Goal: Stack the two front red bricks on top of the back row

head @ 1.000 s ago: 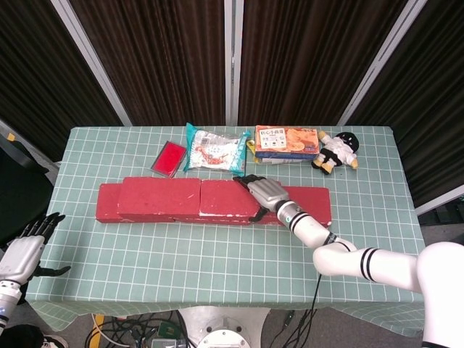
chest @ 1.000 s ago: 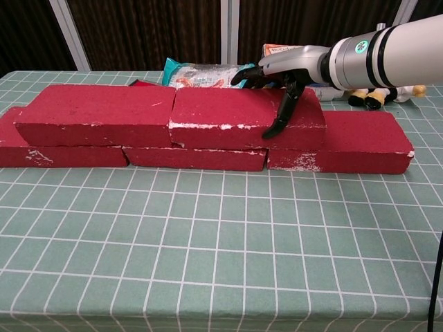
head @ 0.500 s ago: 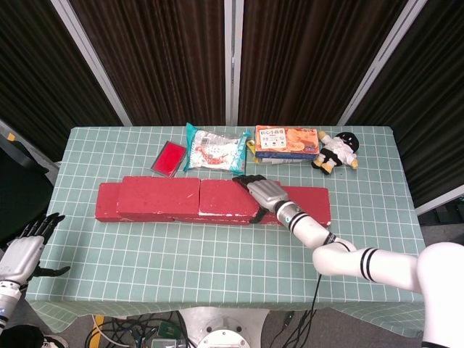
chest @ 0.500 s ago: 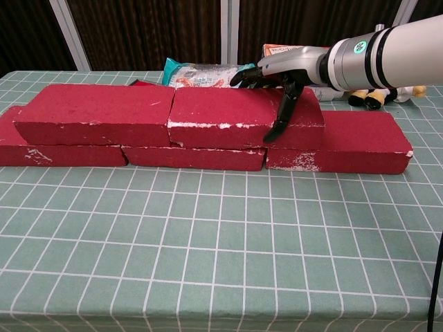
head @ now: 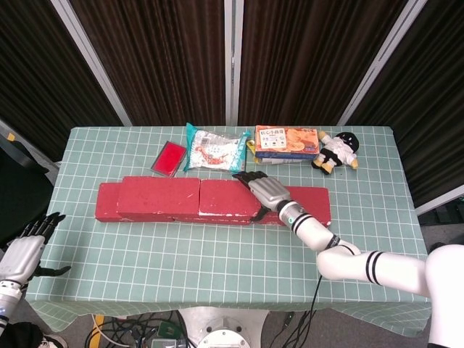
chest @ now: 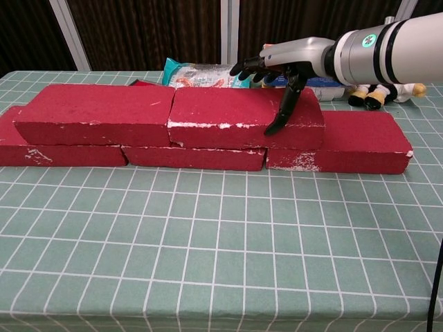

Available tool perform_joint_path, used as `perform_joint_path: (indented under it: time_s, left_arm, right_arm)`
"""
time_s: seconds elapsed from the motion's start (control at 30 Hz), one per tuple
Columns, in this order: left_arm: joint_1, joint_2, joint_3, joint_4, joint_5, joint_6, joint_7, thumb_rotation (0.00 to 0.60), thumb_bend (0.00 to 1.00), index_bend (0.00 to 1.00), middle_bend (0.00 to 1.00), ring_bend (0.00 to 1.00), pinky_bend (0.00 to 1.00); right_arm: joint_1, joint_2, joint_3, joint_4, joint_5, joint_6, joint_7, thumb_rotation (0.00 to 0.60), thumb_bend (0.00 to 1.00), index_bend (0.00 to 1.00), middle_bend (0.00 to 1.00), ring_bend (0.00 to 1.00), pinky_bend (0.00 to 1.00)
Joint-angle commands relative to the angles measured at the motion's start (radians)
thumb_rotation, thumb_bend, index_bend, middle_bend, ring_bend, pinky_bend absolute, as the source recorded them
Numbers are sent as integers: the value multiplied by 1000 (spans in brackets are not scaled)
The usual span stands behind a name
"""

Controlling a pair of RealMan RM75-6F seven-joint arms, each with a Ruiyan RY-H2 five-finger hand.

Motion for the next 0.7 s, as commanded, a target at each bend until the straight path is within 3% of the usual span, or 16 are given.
perform_joint_path:
  time_s: [0.03, 0.2, 0.3, 0.43, 0.5, 0.7]
  left_arm:
    - [0, 2, -4, -6, -2, 6, 6, 600, 8, 0, 0, 0, 0]
    - [4, 0, -12, -17, 6, 32, 25, 600, 8, 0, 0, 0, 0]
    - [6, -4, -17, -24, 18, 55, 46, 600, 9, 0, 0, 0, 0]
    - [13, -17, -24, -28, 39, 93, 56, 600, 9, 0, 0, 0, 0]
    - [17, -26, -26, -21, 55, 114, 60, 600, 9, 0, 0, 0, 0]
    - [39, -46, -24, 1, 87, 173, 75, 600, 4, 0, 0, 0, 0]
  right_arm:
    - [-33, 66, 8, -75, -40, 48, -4, 600, 0, 0, 0, 0, 0]
    - [-124, 220, -18, -241, -133, 185, -47, 600, 0, 0, 0, 0, 0]
    - [-234, 308, -84, -334, -222, 408, -194, 600, 0, 0, 0, 0, 0]
    - [-399, 353, -178, -410, -314, 649, -310, 600, 0, 0, 0, 0, 0]
    - [-469, 364, -217, -416, -358, 710, -297, 600, 0, 0, 0, 0, 0]
    - [-669, 314, -291, -265, -503, 881, -193, 600, 0, 0, 0, 0, 0]
